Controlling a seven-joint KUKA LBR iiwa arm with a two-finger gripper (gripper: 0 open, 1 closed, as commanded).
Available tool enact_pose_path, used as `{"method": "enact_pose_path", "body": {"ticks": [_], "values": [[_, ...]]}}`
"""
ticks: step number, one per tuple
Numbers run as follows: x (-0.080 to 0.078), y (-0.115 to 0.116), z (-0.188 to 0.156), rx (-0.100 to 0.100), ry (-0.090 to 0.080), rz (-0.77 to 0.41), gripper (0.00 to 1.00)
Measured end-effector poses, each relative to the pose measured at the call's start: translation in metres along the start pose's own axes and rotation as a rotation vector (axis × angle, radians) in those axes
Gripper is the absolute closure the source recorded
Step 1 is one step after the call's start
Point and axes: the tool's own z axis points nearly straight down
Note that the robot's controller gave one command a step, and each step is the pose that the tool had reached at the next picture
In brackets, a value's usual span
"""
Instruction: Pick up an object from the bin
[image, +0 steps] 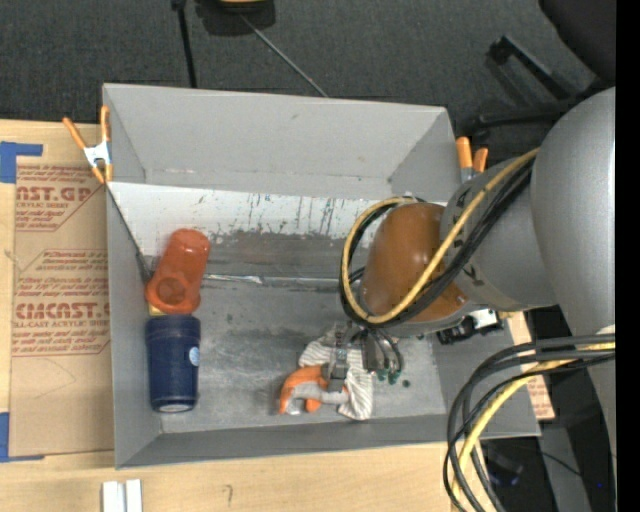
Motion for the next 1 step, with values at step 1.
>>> {"method": "enact_pose_path", "body": {"ticks": [1], "values": [[0.0191,0.0155,-0.1546,-0.001,0.001,-0.047,1.00]]}}
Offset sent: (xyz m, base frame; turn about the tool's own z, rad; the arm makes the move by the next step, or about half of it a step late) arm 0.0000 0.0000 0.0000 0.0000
